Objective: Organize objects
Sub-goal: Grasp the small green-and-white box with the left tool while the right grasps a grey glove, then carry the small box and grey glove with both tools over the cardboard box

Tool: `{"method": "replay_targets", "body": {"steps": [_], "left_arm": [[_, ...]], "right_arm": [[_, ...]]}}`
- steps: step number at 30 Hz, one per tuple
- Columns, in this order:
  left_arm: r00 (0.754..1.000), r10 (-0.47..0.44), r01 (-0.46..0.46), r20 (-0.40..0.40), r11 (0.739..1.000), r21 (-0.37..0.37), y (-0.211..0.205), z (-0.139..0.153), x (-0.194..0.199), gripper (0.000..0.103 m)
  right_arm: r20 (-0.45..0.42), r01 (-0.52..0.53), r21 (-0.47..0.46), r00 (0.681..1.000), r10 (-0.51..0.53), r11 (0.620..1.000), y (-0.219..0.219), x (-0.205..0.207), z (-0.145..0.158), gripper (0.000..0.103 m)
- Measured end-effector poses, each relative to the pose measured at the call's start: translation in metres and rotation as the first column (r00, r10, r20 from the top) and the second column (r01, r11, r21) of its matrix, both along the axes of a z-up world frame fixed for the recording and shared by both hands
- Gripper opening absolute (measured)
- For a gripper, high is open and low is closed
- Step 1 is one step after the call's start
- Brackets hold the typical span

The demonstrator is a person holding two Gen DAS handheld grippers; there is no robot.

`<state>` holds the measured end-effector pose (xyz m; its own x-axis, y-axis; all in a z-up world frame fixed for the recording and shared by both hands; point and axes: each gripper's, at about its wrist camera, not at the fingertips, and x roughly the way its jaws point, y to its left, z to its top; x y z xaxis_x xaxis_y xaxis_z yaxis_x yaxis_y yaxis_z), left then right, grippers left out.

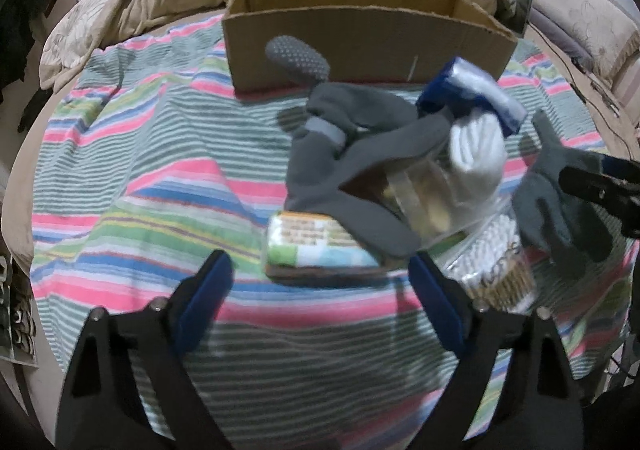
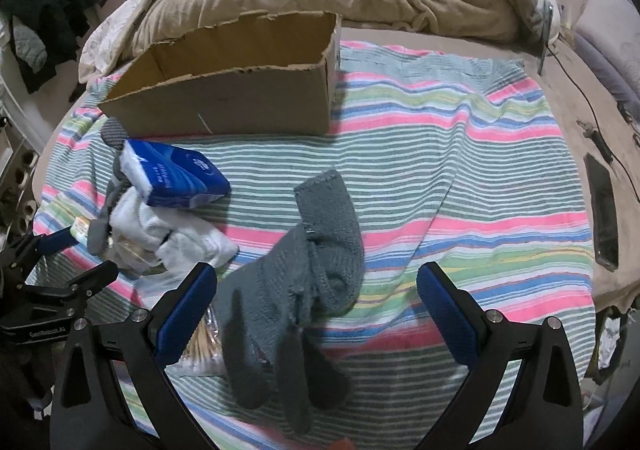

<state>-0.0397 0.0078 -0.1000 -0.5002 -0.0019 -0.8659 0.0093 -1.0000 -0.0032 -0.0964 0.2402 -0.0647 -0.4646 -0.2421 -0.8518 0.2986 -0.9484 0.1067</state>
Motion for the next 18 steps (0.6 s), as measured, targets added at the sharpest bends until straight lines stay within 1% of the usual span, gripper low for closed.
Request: {"method": "replay_targets", "body": {"steps": [2,4,5,6,9,10,11,12,13,14,15,18], "left_arm": [[1.0,-0.003,0.003,0.003,1.0,-0.004,0.0,-0.003,-0.002,0.083],[1.0,-0.009,0.009,0.009,1.0,0.004,-0.001,-0.006,-0.004,0.075],[1.0,-0.013,0.013,0.013,1.0,0.013,-0.001,-0.007,-0.005,0.073],[1.0,-0.016,0.016,0.012,1.0,0.018,-0.001,-0.007,-0.005,0.072],[1.0,-0.025,0.025,0.0,0.999,0.036,-0.001,-0.006,-0.004,0.071],[1.0,-0.03,0.03,-0.008,0.998,0.051,-0.002,-0.005,-0.003,0.07],[0.999,-0.032,0.033,-0.011,0.998,0.057,-0.003,-0.003,-0.002,0.07],[0.999,-0.036,0.037,-0.015,0.997,0.064,-0.003,-0.002,-0.001,0.07],[0.999,-0.038,0.039,-0.019,0.997,0.069,-0.003,0.0,0.001,0.07],[0.999,-0.038,0.04,-0.023,0.997,0.072,-0.003,0.002,0.002,0.07],[0.999,-0.04,0.042,-0.029,0.996,0.077,-0.003,0.004,0.004,0.07],[0.997,-0.046,0.051,-0.055,0.995,0.092,-0.001,0.014,0.01,0.07]], "right_arm": [[0.011,0.005,0.002,1.0,-0.005,1.0,0.001,-0.002,-0.004,0.092],[0.024,0.004,0.008,1.0,-0.004,1.0,0.001,-0.005,-0.009,0.088],[0.03,0.002,0.011,1.0,-0.002,1.0,0.001,-0.006,-0.011,0.082],[0.035,-0.002,0.01,0.999,0.002,1.0,0.0,-0.006,-0.013,0.078],[0.033,-0.018,-0.007,0.999,0.018,1.0,-0.001,-0.006,-0.017,0.064],[0.031,-0.023,-0.012,0.999,0.024,1.0,-0.001,-0.006,-0.016,0.056],[0.025,-0.03,-0.015,0.999,0.03,0.999,-0.002,-0.005,-0.016,0.05],[0.015,-0.037,-0.015,0.999,0.037,0.999,-0.001,-0.004,-0.014,0.046],[0.009,-0.042,-0.018,0.999,0.042,0.999,-0.001,-0.003,-0.013,0.039],[0.005,-0.049,-0.028,0.999,0.049,0.998,-0.001,-0.003,-0.011,0.026],[0.001,-0.059,-0.046,0.998,0.059,0.997,0.0,-0.003,-0.009,0.026],[-0.019,-0.075,-0.037,0.997,0.074,0.997,-0.002,0.001,-0.001,0.022]]}}
